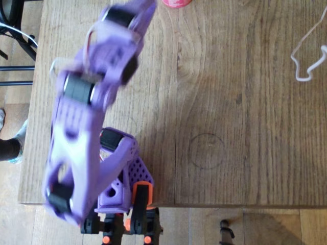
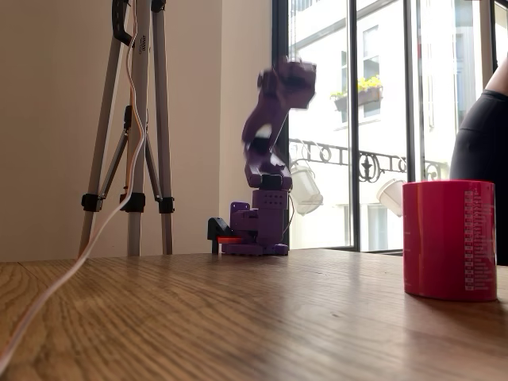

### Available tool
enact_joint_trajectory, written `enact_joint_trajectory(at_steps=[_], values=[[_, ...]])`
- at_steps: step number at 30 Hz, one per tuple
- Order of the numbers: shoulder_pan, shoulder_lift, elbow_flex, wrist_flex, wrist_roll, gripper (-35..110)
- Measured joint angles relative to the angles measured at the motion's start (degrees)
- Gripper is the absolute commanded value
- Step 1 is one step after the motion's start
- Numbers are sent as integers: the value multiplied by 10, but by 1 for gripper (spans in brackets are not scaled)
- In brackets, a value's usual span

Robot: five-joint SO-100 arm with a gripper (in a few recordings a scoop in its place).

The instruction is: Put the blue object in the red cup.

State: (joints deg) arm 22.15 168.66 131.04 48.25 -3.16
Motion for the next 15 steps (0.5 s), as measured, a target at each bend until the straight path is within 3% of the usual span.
enact_joint_trajectory(at_steps=[4, 12, 15], values=[[-87, 188, 86, -5, -25, 1], [-112, 207, 106, -21, -29, 1], [-182, 206, 214, -120, -76, 1]])
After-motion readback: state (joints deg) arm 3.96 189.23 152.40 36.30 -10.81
